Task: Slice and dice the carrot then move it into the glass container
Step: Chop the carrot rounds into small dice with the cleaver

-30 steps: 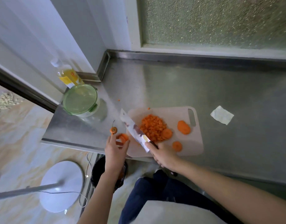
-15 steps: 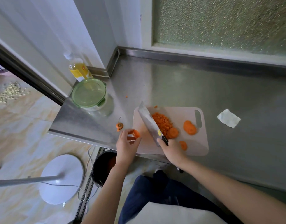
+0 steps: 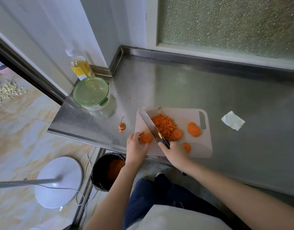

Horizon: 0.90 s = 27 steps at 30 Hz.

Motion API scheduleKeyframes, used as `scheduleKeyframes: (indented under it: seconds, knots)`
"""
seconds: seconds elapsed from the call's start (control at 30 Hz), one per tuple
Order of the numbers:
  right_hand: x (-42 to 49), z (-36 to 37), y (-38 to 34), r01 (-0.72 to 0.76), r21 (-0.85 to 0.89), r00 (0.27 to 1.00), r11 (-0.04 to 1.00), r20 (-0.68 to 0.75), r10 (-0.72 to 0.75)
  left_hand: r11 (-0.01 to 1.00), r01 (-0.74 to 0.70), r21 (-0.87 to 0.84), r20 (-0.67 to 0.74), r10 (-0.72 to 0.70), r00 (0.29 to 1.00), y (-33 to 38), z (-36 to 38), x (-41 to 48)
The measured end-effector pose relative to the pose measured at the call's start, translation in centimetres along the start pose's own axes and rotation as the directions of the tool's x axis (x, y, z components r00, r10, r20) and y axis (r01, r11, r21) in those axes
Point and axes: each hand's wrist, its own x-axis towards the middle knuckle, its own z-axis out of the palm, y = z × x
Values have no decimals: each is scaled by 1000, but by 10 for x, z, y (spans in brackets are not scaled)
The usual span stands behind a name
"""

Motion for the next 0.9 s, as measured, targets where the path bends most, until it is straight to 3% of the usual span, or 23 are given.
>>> scheduleKeyframes:
  seconds: [0.3, 0.47, 0.6, 0.9]
  knots:
    - [2, 11, 5, 85, 2, 996, 996, -20, -85, 989, 92, -113, -57, -98, 994, 10, 2, -2]
    - [1, -1, -3, 37, 20, 997, 999, 62, -38, 981, 161, -105, -119, -173, 978, 12, 2, -1]
    - [-2, -6, -8, 3, 28, 999, 1000, 40, -4, 973, 204, -113, -127, -217, 968, 15, 3, 1]
    - [3, -8, -14, -6, -95, 997, 995, 72, 13, 963, 245, -111, -102, -256, 961, 18, 1, 3]
